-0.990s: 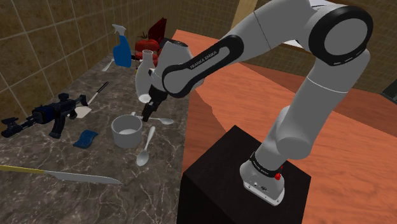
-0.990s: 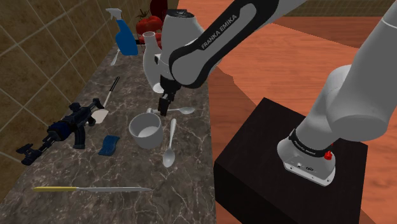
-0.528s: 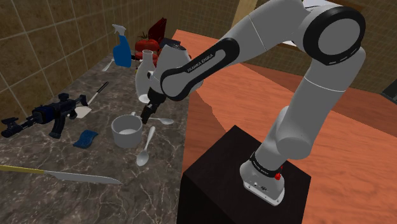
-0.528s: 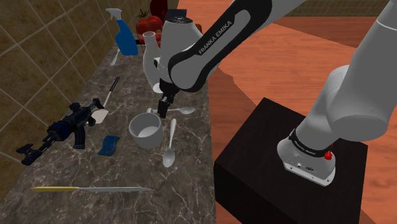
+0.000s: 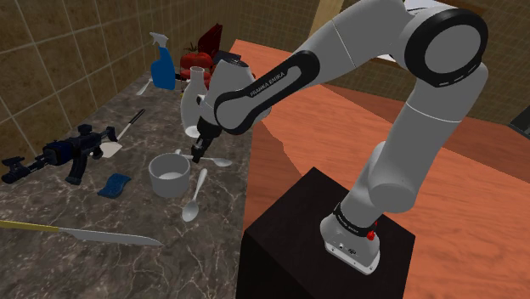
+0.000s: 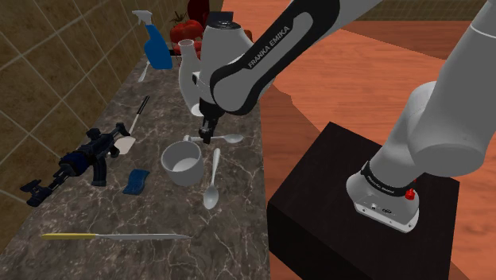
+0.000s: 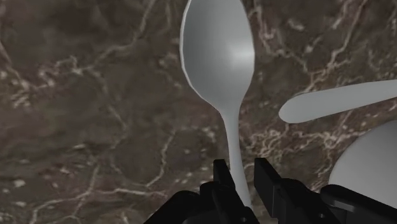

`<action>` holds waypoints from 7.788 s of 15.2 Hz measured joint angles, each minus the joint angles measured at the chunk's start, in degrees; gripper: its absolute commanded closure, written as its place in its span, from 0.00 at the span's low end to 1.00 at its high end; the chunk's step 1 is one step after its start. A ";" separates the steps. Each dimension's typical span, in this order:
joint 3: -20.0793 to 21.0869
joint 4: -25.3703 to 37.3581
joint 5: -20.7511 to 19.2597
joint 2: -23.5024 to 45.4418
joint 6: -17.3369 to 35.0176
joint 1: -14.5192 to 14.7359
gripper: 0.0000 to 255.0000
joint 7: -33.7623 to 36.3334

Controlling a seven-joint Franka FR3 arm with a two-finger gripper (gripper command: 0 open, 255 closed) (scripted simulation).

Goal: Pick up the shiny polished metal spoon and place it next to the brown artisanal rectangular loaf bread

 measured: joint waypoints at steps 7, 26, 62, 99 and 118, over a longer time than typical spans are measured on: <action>-0.08 0.20 0.01 -1.36 -1.56 -0.13 1.00 0.04; -0.47 5.87 -1.06 -10.37 -16.07 -0.50 1.00 2.46; -16.50 34.75 1.75 3.47 -36.90 -15.06 1.00 -25.79; -17.40 38.79 7.00 19.29 -18.34 -21.89 1.00 -38.93; -14.38 39.54 4.61 19.13 -26.03 -25.40 0.00 -37.77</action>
